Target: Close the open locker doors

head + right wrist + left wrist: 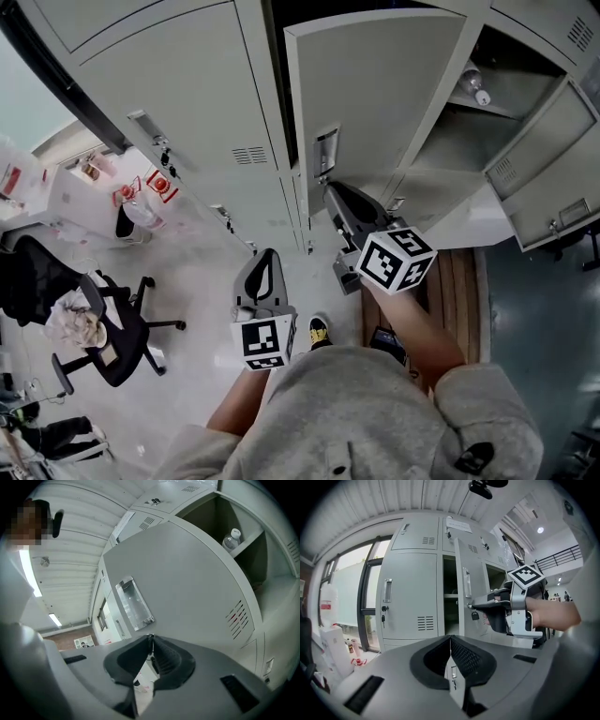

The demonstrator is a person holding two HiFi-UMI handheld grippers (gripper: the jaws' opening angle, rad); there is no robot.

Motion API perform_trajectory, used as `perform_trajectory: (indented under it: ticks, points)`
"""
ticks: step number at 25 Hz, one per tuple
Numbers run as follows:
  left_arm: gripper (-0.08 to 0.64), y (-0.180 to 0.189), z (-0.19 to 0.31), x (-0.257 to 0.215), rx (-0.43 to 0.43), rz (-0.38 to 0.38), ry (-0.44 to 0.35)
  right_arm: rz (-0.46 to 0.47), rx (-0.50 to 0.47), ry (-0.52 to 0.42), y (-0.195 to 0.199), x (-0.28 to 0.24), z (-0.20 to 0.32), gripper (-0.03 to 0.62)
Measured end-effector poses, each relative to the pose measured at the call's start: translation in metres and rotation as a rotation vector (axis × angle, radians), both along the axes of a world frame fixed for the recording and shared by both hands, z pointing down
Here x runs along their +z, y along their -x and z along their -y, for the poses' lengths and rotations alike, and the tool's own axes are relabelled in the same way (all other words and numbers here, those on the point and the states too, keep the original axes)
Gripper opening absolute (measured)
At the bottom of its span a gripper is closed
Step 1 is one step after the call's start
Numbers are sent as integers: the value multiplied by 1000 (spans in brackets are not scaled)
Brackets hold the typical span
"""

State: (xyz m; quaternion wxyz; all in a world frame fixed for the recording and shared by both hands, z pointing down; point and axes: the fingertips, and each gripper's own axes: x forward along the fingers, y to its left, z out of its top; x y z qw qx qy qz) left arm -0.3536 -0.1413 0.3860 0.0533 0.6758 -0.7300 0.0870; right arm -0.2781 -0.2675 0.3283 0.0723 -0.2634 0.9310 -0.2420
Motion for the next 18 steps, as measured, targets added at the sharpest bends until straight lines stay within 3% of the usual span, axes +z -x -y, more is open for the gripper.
perform_trajectory:
  ticks: [9,18]
  points:
    - [11,27,13,-2,-17,9,-14,140,36,123,28,1,27,55]
    - [11,44,18,-1,-28,9,-18,222,98,198,49,3,55,55]
